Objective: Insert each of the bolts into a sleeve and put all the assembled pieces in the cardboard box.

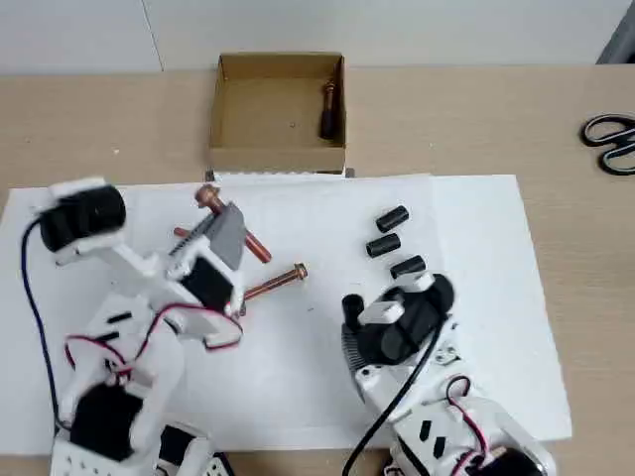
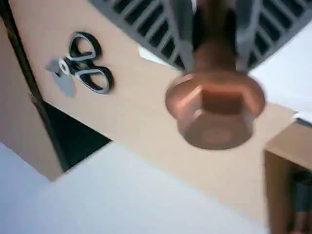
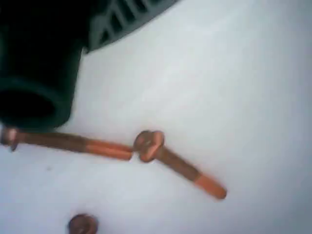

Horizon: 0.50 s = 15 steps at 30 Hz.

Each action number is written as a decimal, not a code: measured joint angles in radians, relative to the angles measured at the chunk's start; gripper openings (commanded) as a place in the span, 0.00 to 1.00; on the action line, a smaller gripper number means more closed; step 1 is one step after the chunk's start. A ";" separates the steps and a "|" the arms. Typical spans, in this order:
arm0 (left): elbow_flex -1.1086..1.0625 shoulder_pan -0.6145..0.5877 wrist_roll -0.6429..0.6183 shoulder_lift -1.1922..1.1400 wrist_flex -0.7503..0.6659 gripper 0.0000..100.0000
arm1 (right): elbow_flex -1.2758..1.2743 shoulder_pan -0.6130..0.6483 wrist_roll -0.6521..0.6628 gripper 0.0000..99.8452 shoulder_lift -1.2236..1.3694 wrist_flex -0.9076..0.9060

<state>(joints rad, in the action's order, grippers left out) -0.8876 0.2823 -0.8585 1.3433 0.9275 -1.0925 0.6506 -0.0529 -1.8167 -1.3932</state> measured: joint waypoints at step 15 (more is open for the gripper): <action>-0.238 0.259 0.061 0.230 -0.028 0.01 | -0.110 0.117 -0.037 0.00 0.011 0.028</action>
<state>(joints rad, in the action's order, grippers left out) -1.1254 0.5416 -0.7971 1.5735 0.8999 -1.2029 0.7672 -0.0898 -1.8059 -1.3656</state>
